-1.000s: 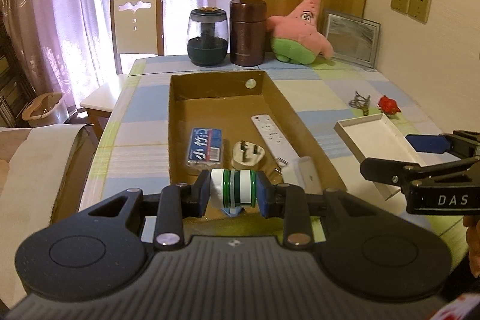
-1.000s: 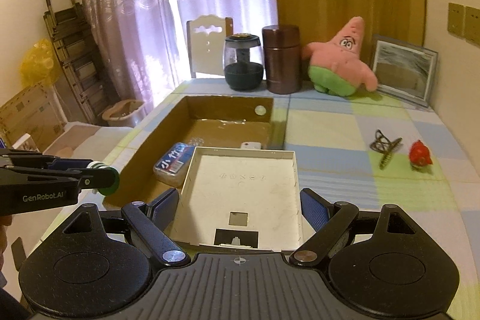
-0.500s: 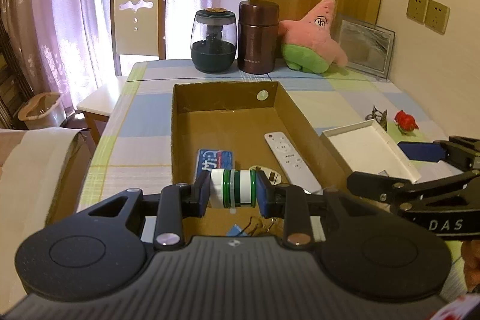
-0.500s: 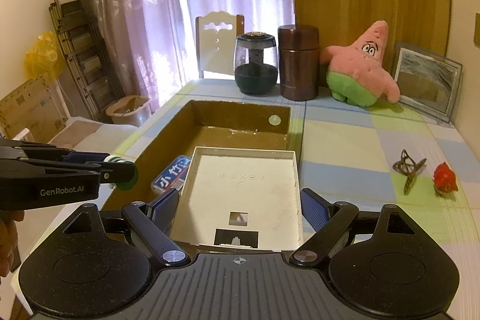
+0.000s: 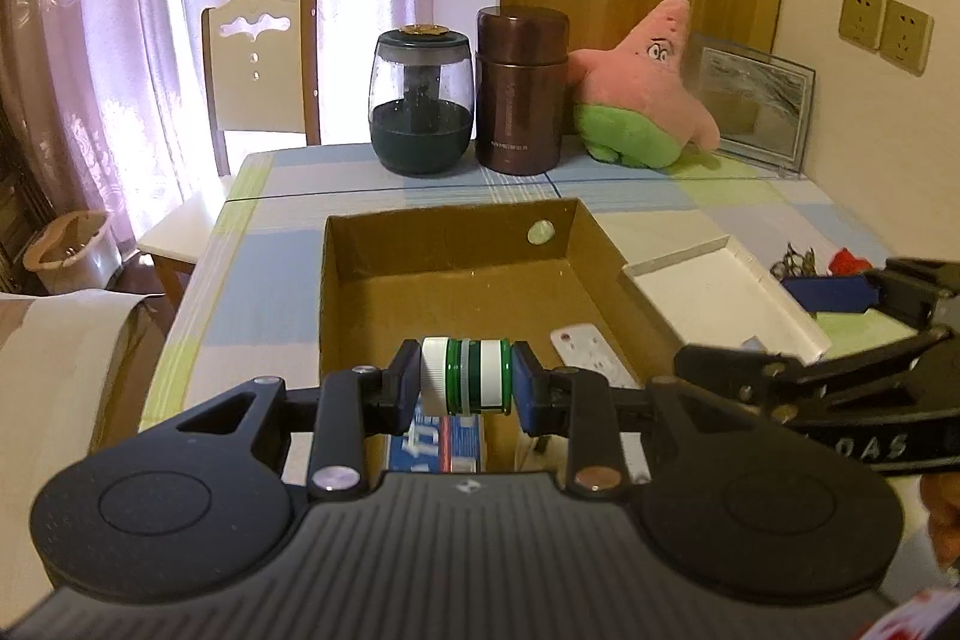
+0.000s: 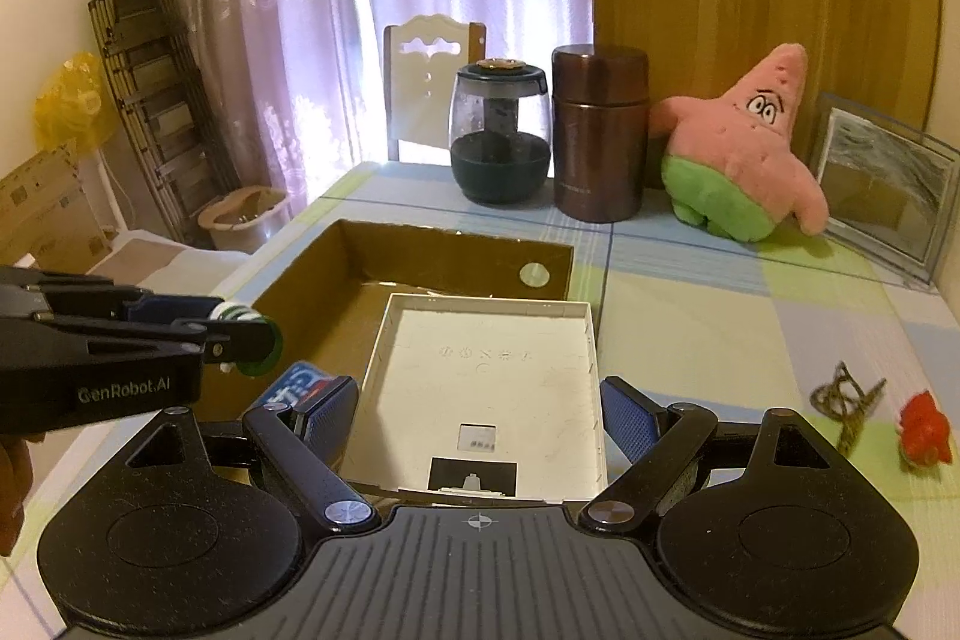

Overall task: Organize rigid objects
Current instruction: 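Open the left tool to drop the spool while the right tool releases the tray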

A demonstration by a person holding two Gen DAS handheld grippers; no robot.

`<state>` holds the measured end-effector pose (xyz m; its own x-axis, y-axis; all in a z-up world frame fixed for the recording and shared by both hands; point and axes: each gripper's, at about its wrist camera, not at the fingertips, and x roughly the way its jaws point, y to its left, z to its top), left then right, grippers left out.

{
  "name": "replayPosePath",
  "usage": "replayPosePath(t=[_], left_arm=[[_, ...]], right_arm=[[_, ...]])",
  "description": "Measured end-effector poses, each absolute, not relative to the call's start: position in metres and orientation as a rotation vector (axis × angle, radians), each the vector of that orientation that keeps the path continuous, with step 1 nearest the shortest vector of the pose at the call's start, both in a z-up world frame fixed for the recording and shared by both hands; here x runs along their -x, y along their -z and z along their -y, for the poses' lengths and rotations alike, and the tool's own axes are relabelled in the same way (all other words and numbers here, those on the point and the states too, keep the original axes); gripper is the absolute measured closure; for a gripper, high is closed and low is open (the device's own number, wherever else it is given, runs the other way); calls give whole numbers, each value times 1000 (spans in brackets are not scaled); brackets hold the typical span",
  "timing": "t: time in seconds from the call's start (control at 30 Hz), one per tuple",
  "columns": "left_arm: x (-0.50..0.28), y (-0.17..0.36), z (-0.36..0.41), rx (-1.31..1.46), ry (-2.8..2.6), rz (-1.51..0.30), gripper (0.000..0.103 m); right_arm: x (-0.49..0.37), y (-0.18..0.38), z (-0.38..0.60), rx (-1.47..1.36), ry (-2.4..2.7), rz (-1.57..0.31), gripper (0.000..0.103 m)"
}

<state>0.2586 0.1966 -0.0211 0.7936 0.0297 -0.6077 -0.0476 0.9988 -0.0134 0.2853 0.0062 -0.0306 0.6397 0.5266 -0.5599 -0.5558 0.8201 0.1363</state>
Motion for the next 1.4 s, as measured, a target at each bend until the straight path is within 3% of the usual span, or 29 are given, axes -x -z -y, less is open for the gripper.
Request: replayPosePath(t=[0.57, 0.6, 0.63, 0.7, 1.4], left_arm=[[-343, 43, -223, 64, -62, -653, 76], [-345, 44, -225, 69, -63, -649, 75], [-348, 45, -228, 80, -71, -644, 67], [-349, 47, -233, 103, -83, -645, 63], [-337, 34, -245, 113, -111, -629, 63]], right_arm=[[-352, 67, -45, 108, -660, -660, 19], [-354, 68, -46, 108, -659, -661, 19], [-355, 70, -47, 108, -661, -662, 19], [-357, 71, -49, 106, -664, -663, 19], [-370, 71, -64, 37, -743, -660, 19]])
